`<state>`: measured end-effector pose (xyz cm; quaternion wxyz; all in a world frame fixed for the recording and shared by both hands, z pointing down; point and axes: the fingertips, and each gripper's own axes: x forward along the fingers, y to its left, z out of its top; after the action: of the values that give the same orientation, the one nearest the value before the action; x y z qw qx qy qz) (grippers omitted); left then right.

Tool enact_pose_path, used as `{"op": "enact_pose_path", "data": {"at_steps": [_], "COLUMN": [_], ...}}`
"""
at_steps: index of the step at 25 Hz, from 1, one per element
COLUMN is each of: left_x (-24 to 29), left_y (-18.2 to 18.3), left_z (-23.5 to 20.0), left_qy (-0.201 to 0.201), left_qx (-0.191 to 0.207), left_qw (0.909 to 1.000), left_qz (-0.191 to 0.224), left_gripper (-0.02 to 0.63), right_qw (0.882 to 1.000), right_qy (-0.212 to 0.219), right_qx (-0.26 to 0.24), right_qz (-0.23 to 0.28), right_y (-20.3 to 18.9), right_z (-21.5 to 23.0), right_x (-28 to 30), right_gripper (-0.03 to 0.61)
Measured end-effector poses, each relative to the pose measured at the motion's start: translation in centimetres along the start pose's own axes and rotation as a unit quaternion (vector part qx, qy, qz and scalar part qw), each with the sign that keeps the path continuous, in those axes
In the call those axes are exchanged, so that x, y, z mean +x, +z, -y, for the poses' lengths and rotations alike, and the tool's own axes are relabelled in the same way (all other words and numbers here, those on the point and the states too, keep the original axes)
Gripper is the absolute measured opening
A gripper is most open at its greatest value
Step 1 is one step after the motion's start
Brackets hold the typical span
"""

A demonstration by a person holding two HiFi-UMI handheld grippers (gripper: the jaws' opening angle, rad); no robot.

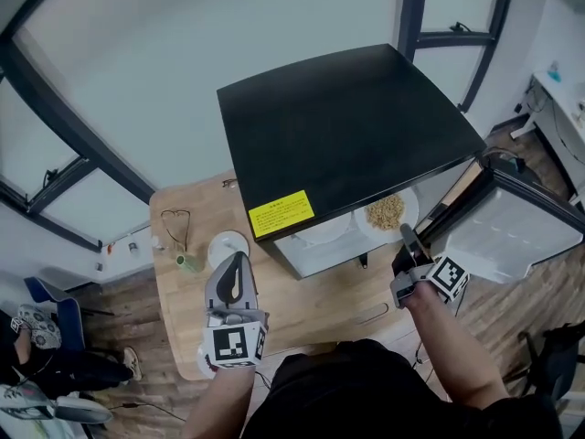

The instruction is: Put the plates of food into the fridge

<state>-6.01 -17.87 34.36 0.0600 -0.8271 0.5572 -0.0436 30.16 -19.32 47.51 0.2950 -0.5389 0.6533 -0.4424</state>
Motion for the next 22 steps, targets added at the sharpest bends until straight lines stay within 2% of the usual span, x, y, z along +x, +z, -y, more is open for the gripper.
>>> {"op": "enact_pose_path", "data": {"at_steps": [6, 15, 19, 22], "left_x": [0.3, 0.4, 0.3, 0.3], "left_y": [-0.5, -1.8, -2.4, -2.6], "left_z": [-0.1, -0.1, -0.2, -0.4], "left_qy": [0.024, 0.052, 0.061, 0.066], "left_qx": [0.001, -0.003, -0.003, -0.003], "left_qw": [0.9997, 0.9982, 0.9974, 0.9967], "left_qz": [-0.010, -0.029, -0.039, -0.046], "left_gripper": [0.003, 0.003, 0.003, 0.003], "right_qw": [1.000, 0.991, 0.978, 0.958], "right_qy": [0.007, -0.011, -0.042, -0.077], "right_qx": [-0.016, -0.129, -0.197, -0.266], "right_qz": [-0.017, -0.046, -0.056, -0.071], "right_y": [1.5, 2.8, 3.4, 3.5], "right_z": [-0.3, -1.2, -1.1, -0.9], "right_x": [3.0, 6.8, 7.9, 8.3], "right_gripper": [0.032, 0.044, 0.064, 0.091]}}
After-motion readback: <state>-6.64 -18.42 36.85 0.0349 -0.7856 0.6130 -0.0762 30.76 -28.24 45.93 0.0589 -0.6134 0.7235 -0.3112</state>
